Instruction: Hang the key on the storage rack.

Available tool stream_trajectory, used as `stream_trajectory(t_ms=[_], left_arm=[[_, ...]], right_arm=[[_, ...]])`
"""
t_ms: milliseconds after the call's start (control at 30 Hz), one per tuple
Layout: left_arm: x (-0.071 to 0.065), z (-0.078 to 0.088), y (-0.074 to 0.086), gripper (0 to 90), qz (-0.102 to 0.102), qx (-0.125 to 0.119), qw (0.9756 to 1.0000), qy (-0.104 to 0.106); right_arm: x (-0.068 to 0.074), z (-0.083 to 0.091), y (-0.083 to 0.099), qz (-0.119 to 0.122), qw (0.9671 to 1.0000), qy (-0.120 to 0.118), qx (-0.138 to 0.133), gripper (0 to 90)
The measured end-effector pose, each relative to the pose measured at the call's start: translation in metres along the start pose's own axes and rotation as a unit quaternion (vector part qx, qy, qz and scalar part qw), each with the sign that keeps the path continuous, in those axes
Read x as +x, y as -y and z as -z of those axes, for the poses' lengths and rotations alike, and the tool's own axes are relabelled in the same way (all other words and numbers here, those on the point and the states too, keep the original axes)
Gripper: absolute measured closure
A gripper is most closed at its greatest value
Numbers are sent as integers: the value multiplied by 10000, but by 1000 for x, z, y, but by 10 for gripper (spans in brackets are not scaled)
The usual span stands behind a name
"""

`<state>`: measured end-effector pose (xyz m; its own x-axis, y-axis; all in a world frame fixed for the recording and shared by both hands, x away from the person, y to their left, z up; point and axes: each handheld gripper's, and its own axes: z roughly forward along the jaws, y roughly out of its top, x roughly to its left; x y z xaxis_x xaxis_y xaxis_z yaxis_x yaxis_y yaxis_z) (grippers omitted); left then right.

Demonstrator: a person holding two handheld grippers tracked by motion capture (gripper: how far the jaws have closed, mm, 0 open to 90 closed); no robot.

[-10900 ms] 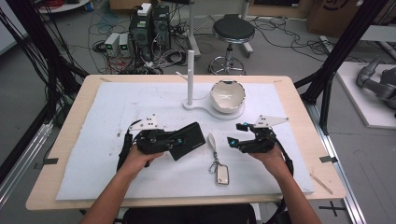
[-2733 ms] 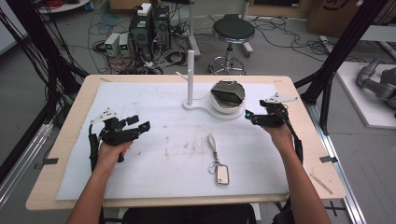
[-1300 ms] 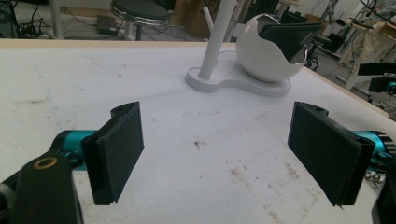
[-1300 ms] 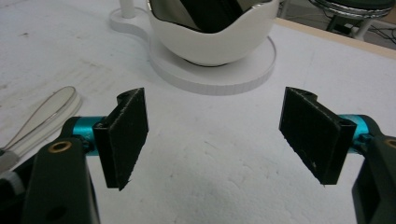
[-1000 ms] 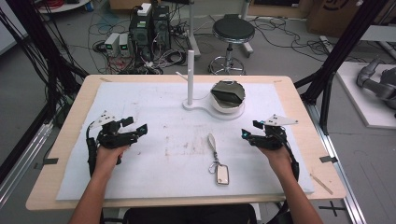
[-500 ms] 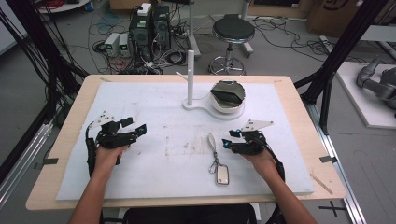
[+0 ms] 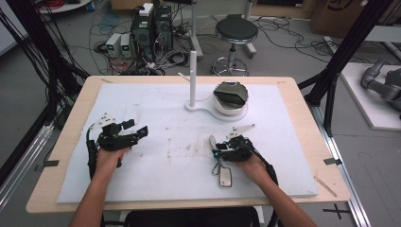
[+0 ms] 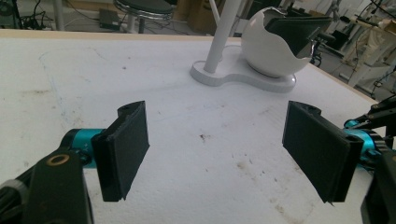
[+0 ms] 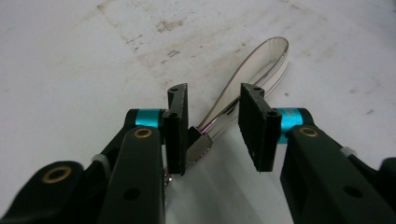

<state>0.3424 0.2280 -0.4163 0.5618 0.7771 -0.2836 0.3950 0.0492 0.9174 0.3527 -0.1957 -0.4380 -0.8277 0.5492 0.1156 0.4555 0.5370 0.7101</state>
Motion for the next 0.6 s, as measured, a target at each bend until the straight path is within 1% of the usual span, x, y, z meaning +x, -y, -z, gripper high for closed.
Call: stream_trajectory(t_ms=[67, 133, 167, 267, 300, 333, 367, 400, 433, 600], left_arm=[[0, 0, 0, 227, -17, 24, 10000, 4], [-1, 0, 0, 229, -14, 26, 10000, 19], [0, 0, 0, 229, -20, 23, 10000, 13], [0, 0, 0, 230, 4, 14, 10000, 9], [0, 0, 0, 231, 6, 15, 10000, 7], [1, 0, 0, 231, 6, 21, 10000, 2], [1, 0, 0, 232, 8, 22, 10000, 0], [0, 0, 0, 233, 17, 11, 10000, -5], [0, 0, 0, 233, 21, 9, 10000, -2], [2, 0, 0, 234, 19, 13, 10000, -16]], right_arm=[[2, -3, -2, -64, 9999, -98, 66, 667], [5, -7, -4, -47, 9999, -67, 146, 608], [7, -10, -5, -34, 9998, -61, 165, 606], [11, -13, -7, 121, 9995, 30, 301, 697], [11, -13, -8, 106, 9994, -7, 319, 738], [10, -14, -8, 117, 9995, -55, 296, 759], [12, -14, -9, 91, 9995, -52, 314, 760], [12, -15, -9, 132, 9995, -23, 292, 762], [13, -16, -10, 90, 9995, -41, 293, 763], [19, -28, -19, 69, 9996, -162, 239, 762]])
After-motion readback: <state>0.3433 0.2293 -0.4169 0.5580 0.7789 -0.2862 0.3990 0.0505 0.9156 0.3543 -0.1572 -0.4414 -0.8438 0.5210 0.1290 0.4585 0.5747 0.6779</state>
